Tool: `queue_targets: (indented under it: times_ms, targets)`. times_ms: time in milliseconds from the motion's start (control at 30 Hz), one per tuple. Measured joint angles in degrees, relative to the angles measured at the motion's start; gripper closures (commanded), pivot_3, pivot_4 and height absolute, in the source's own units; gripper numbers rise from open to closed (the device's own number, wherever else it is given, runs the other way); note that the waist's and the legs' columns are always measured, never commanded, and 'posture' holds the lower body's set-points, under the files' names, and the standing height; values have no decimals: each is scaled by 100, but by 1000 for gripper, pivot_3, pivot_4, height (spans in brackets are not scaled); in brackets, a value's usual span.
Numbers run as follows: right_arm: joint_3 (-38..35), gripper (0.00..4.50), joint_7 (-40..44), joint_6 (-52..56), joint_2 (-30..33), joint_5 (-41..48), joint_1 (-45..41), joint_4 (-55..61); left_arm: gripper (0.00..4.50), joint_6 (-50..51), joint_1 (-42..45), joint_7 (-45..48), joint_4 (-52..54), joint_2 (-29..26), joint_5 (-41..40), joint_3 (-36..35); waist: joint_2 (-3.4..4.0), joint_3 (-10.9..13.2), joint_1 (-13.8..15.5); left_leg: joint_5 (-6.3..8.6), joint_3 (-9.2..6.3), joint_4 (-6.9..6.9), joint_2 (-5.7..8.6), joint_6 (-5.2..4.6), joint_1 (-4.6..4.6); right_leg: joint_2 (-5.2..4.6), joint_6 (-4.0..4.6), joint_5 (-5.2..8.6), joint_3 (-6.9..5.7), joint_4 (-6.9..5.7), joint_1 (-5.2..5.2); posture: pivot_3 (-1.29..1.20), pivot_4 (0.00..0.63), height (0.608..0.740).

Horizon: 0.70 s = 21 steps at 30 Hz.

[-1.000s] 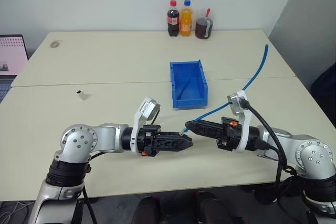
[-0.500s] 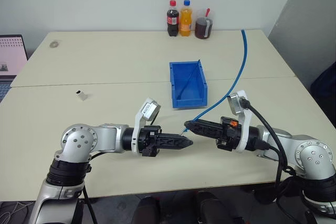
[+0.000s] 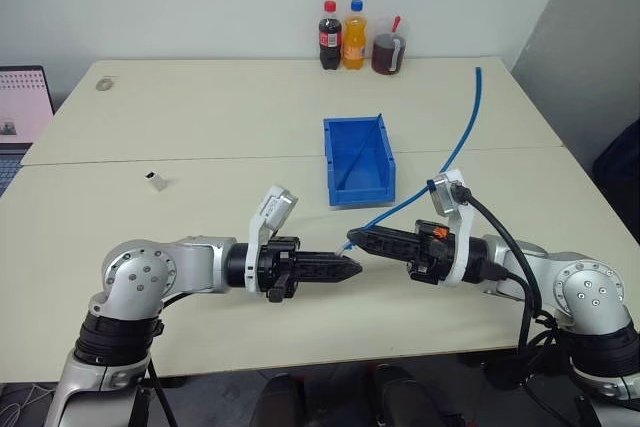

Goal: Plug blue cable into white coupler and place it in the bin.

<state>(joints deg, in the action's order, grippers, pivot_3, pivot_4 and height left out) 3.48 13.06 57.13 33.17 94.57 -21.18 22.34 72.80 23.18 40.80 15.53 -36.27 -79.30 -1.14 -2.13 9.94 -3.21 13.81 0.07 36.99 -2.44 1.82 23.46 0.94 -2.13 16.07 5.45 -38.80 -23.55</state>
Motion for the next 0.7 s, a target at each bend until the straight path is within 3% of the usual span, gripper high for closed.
queue_targets:
  times_ms: [300, 333, 700]
  targets:
    - [11, 4383, 63, 84, -115, -52, -91, -137, 4357, -223, -158, -13, 227, -71, 148, -85, 0, 0, -3, 0, -1, -3, -4, 0, 0, 1, 1, 0, 0, 1, -1, 0, 150, 740]
    - [21, 4383, 69, 91, -151, -98, -110, -144, 3650, -268, -211, -16, 284, -100, 163, -117, 0, 0, -6, 0, -1, -3, -5, 0, 0, 1, 1, 0, 0, 1, -1, 0, 150, 740]
    - [-95, 4383, 274, 89, -422, -767, -517, -812, 1664, -666, -874, 402, 1046, -807, 520, -444, 4, 3, -6, 0, 4, -2, -7, 0, 0, 1, 1, 0, 1, 0, -3, 0, 150, 740]
